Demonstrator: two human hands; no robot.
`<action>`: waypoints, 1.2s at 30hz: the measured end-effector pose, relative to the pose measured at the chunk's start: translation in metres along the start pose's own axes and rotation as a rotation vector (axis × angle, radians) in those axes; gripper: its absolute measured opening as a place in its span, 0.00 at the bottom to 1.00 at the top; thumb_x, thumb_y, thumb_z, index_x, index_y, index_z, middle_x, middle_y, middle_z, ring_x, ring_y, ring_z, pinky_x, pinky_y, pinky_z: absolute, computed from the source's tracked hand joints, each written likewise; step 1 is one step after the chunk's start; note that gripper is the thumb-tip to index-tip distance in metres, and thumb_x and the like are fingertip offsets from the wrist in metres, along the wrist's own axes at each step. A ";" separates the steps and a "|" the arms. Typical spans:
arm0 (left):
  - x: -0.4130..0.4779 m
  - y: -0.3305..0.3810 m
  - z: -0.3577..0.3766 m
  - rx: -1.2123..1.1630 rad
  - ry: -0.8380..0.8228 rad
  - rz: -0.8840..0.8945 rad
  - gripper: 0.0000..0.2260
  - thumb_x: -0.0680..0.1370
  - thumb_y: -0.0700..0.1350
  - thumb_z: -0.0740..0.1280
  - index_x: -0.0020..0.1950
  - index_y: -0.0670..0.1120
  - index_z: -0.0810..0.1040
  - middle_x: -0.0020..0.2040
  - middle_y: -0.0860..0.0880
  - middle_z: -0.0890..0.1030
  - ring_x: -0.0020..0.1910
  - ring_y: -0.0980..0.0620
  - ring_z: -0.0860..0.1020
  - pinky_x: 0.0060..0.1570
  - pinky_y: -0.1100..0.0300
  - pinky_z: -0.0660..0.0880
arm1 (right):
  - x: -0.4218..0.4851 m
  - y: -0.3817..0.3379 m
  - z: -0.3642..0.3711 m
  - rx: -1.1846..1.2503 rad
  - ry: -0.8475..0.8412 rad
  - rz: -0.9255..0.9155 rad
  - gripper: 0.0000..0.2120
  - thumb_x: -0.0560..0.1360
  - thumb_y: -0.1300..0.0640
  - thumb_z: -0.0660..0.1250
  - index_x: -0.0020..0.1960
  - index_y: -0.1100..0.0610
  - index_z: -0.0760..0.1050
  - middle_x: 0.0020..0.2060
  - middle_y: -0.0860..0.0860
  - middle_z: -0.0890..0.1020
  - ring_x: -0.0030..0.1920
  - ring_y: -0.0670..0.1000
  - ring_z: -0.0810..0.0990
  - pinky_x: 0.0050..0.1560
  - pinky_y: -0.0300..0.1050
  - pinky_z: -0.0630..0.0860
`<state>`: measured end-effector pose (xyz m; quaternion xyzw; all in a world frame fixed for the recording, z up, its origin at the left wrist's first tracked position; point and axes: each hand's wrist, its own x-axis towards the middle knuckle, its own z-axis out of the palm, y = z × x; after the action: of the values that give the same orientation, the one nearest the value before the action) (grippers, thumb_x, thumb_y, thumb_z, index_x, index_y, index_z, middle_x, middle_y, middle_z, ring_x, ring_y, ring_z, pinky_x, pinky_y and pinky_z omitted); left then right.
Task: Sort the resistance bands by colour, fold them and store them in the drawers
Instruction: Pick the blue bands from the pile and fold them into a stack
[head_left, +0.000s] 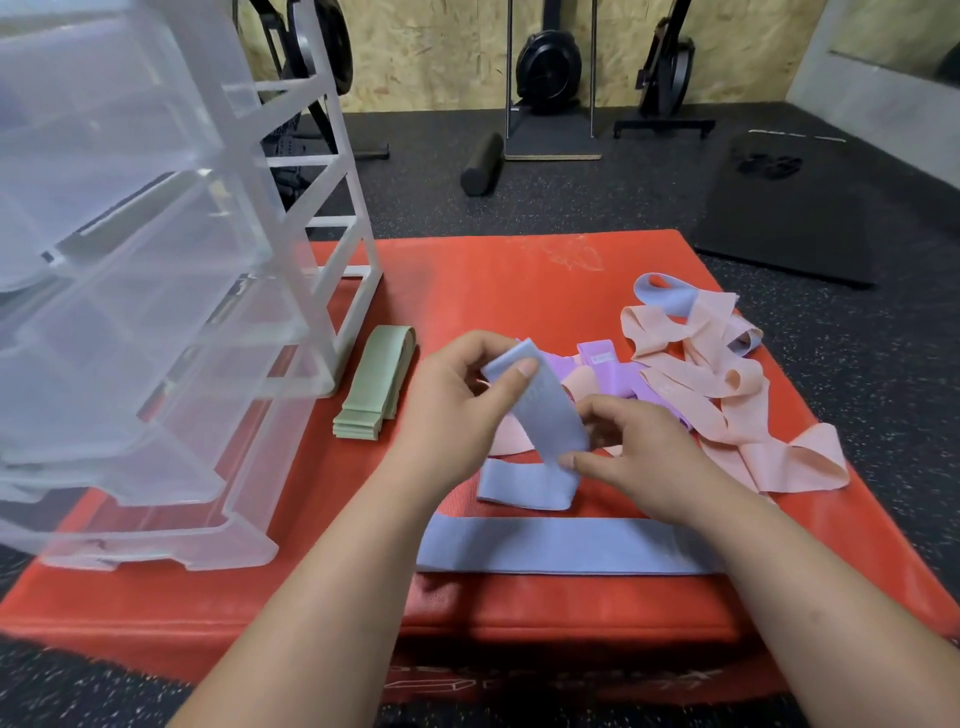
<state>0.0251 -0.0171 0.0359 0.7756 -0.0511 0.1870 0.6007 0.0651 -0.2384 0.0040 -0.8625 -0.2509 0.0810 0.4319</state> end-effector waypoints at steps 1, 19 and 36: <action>0.000 0.001 -0.005 -0.010 0.043 0.000 0.02 0.82 0.42 0.73 0.50 0.48 0.84 0.43 0.51 0.84 0.41 0.52 0.79 0.43 0.50 0.77 | -0.001 0.003 -0.004 -0.036 -0.006 0.018 0.13 0.73 0.57 0.79 0.53 0.46 0.81 0.46 0.40 0.86 0.48 0.42 0.85 0.56 0.50 0.81; -0.054 -0.012 -0.071 0.075 0.096 -0.370 0.07 0.80 0.43 0.75 0.47 0.41 0.84 0.38 0.47 0.81 0.37 0.52 0.75 0.42 0.53 0.74 | -0.076 0.019 -0.072 -0.008 0.196 0.192 0.12 0.76 0.60 0.77 0.55 0.46 0.82 0.46 0.48 0.86 0.44 0.50 0.84 0.50 0.47 0.79; -0.085 -0.020 -0.069 0.550 0.003 -0.475 0.06 0.76 0.46 0.77 0.40 0.48 0.84 0.36 0.51 0.85 0.33 0.52 0.78 0.37 0.57 0.74 | -0.099 0.031 -0.051 -0.115 0.386 0.344 0.11 0.71 0.60 0.80 0.46 0.47 0.83 0.37 0.49 0.84 0.36 0.52 0.83 0.47 0.51 0.82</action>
<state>-0.0626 0.0413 0.0021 0.8982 0.1837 0.0502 0.3963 0.0088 -0.3398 0.0032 -0.9151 -0.0176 -0.0272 0.4019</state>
